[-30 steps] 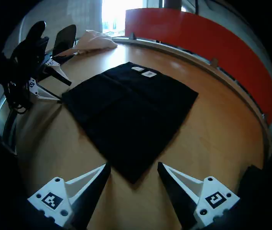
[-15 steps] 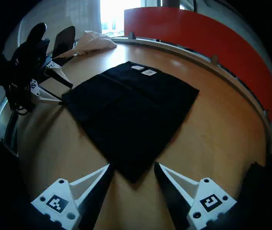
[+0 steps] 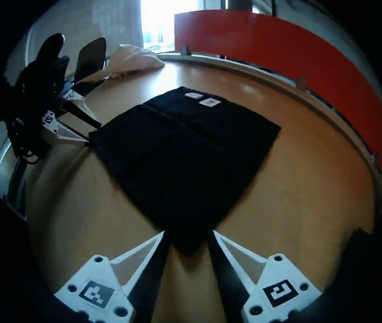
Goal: Fold towel
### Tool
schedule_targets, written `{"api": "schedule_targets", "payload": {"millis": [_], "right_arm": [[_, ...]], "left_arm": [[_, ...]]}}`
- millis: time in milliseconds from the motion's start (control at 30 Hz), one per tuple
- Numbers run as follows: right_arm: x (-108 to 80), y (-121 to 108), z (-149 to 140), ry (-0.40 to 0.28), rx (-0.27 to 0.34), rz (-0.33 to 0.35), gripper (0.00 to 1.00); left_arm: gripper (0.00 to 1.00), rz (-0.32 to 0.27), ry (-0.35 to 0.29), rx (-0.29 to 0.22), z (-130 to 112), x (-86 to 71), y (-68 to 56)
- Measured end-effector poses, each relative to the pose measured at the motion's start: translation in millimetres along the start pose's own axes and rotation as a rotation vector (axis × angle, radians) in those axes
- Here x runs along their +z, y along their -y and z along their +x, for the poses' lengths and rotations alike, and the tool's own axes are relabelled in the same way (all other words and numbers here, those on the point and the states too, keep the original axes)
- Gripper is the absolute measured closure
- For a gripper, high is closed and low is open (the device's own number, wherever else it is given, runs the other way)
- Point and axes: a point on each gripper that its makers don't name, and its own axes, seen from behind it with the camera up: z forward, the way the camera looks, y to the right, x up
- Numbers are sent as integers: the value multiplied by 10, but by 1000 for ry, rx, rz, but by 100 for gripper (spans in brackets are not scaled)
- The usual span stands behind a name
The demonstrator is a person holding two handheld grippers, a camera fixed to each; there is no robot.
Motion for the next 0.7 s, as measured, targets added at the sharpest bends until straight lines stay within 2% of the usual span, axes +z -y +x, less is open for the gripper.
{"api": "schedule_targets", "payload": {"millis": [67, 133, 200, 400, 567, 700], "right_arm": [[0, -8, 0, 0, 4, 2, 63], [2, -6, 0, 1, 4, 6, 70], [6, 5, 1, 2, 2, 13, 76], [14, 89, 28, 3, -14, 33, 83], [5, 91, 75, -3, -18, 24, 84], [-23, 58, 112, -11, -4, 14, 84]], "left_arm": [[49, 9, 4, -11, 0, 0, 24], [64, 21, 8, -24, 5, -1, 57], [72, 33, 12, -36, 11, -3, 88], [91, 46, 18, -40, 20, 6, 100], [92, 54, 20, -23, 25, 6, 88], [92, 51, 27, -42, 30, -38, 52]]}}
